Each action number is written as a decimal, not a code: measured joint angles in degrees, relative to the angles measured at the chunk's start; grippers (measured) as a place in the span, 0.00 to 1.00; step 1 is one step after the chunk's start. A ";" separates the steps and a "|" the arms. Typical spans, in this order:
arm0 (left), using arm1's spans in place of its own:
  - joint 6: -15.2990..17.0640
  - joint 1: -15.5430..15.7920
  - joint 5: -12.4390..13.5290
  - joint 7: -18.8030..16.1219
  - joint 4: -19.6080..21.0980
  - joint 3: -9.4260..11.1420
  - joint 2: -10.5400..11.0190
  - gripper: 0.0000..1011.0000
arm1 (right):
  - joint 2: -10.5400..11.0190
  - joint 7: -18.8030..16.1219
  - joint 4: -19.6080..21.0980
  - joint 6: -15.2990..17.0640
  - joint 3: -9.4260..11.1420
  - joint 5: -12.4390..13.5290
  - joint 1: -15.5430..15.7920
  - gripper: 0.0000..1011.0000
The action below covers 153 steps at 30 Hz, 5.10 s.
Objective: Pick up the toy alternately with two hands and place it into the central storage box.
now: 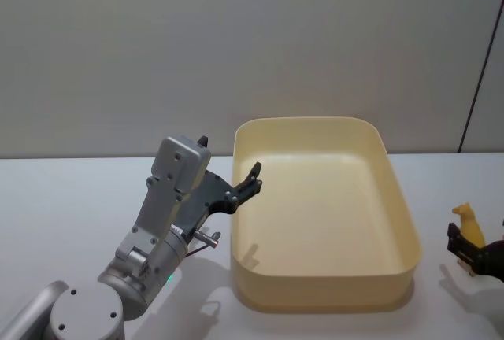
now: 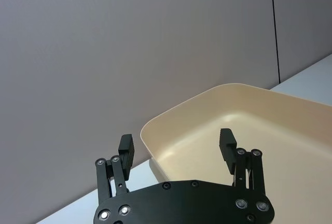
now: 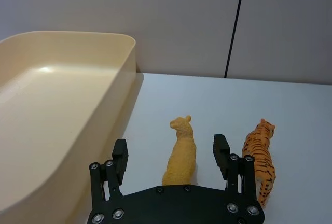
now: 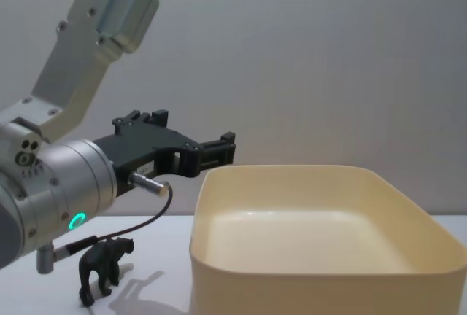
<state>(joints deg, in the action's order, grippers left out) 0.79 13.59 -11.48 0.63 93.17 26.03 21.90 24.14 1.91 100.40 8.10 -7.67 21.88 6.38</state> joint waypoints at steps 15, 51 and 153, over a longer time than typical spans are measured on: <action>0.00 0.00 0.00 0.00 0.00 0.00 0.00 0.99 | -2.46 -0.26 -6.02 2.68 -0.98 -2.36 -3.89 0.99; 0.00 0.00 0.00 0.00 0.00 0.00 0.00 0.99 | -4.00 -0.09 -7.41 -0.25 -1.32 -4.95 -5.64 0.35; 0.00 0.00 0.00 0.00 0.00 0.00 0.00 0.99 | 2.77 0.07 2.00 -1.06 11.18 -1.78 3.29 0.99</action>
<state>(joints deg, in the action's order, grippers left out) 0.79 13.59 -11.48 0.63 93.18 26.02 21.90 26.91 1.98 102.40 7.04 3.51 20.11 9.68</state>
